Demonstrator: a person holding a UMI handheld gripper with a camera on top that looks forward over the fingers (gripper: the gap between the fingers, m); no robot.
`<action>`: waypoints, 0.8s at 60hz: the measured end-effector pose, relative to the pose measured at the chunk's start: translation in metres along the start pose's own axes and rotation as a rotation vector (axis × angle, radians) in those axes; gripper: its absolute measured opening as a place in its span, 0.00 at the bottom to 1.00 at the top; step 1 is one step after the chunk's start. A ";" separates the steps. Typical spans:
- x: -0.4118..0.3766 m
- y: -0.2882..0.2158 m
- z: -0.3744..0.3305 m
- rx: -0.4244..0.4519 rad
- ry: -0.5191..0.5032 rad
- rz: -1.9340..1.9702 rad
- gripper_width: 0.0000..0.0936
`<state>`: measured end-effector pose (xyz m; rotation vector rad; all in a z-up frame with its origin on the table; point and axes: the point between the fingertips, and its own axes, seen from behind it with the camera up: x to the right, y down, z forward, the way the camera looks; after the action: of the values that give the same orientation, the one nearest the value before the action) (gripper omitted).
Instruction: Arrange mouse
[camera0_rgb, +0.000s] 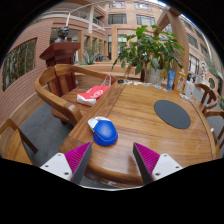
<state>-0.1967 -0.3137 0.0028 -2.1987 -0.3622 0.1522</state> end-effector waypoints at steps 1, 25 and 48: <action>-0.002 -0.002 0.006 -0.002 0.002 -0.004 0.92; -0.020 -0.048 0.085 0.017 0.001 0.010 0.58; -0.020 -0.093 0.082 0.101 -0.002 0.050 0.42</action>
<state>-0.2538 -0.2048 0.0267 -2.1085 -0.2937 0.1957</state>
